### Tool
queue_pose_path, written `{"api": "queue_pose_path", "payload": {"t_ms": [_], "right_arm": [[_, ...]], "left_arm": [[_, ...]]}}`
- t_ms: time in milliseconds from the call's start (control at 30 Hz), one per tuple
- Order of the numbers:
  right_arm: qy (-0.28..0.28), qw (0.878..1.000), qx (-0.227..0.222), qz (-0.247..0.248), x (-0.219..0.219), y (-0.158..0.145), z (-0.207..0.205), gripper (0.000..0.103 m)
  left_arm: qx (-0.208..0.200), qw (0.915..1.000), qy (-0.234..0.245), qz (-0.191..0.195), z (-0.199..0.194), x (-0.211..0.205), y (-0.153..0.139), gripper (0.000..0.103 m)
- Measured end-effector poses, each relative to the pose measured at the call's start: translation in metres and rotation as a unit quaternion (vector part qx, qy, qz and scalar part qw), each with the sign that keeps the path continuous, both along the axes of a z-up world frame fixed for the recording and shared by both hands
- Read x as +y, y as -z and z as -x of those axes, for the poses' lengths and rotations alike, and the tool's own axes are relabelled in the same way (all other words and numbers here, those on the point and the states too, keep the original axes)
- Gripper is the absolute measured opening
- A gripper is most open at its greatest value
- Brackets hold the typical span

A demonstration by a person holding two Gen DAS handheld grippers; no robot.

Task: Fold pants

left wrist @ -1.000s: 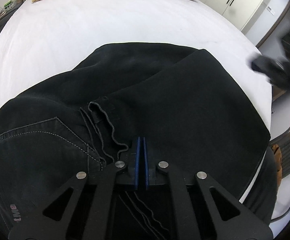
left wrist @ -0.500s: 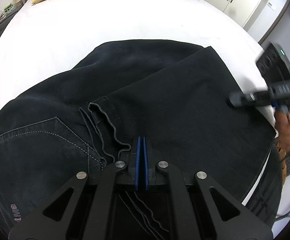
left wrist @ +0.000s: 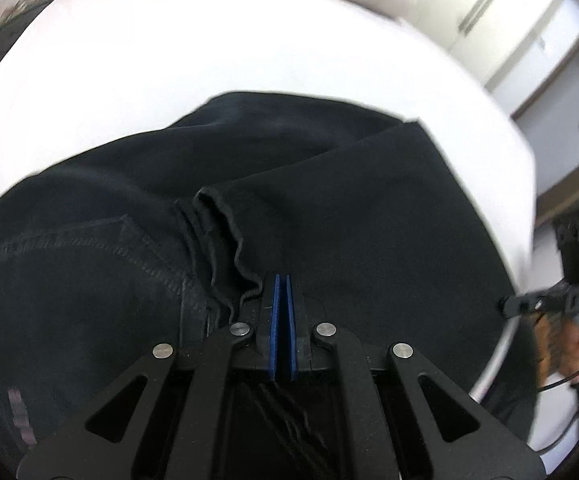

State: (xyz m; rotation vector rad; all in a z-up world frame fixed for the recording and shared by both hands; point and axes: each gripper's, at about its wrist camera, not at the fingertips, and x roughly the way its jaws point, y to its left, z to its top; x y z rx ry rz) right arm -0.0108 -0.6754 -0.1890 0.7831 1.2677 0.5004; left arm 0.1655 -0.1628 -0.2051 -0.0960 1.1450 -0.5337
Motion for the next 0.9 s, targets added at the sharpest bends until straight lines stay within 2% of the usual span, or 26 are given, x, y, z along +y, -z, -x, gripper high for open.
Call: {"api": "queue_pose_path", "payload": {"t_ms": [33,100,133,167,233,333,433,500,533,567,600,733,900], "right_arm": [[0.002,1.0,-0.006,0.005,0.001,-0.007,0.004,0.007],[0.004,1.0,-0.027,-0.001,0.003,-0.023,0.013,0.008],[0.003,0.999,-0.043,-0.012,0.008,-0.033,0.016,0.011],[0.004,0.998,-0.057,-0.022,0.012,-0.04,0.018,0.021],[0.006,0.996,-0.082,-0.044,0.024,-0.052,0.015,0.031],[0.006,0.991,-0.112,-0.072,0.044,-0.06,-0.001,0.031],[-0.002,0.989,-0.112,-0.1,0.07,-0.053,-0.023,0.031],[-0.001,0.99,-0.099,-0.105,0.084,-0.044,-0.035,0.031],[0.004,0.989,-0.093,-0.112,0.088,-0.039,-0.04,0.036],[0.01,0.989,-0.087,-0.12,0.092,-0.035,-0.044,0.041],[0.016,0.988,-0.081,-0.129,0.097,-0.031,-0.049,0.043],[0.028,0.988,-0.063,-0.139,0.114,-0.02,-0.065,0.043],[0.004,0.991,-0.048,-0.126,0.135,-0.018,-0.084,0.043]], "left_arm": [[-0.004,0.9998,-0.011,0.014,0.006,0.011,-0.006,0.003],[-0.031,0.9976,-0.042,0.044,0.025,0.042,-0.024,0.003],[-0.044,0.9951,-0.059,0.065,0.037,0.061,-0.033,0.004],[-0.052,0.993,-0.074,0.076,0.046,0.077,-0.04,0.004],[-0.065,0.9864,-0.115,0.097,0.069,0.117,-0.056,0.004],[-0.08,0.9717,-0.182,0.127,0.099,0.171,-0.064,0.004],[-0.065,0.9511,-0.255,0.161,0.127,0.225,-0.06,0.004],[-0.057,0.9356,-0.304,0.17,0.147,0.257,-0.052,0.004],[-0.05,0.9296,-0.321,0.174,0.155,0.269,-0.047,0.004],[-0.04,0.9257,-0.331,0.178,0.16,0.278,-0.042,0.004],[-0.027,0.9202,-0.343,0.187,0.164,0.287,-0.035,0.004],[0.015,0.906,-0.362,0.22,0.169,0.302,-0.011,0.004],[0.051,0.8858,-0.373,0.272,0.162,0.312,0.019,0.004]]}}
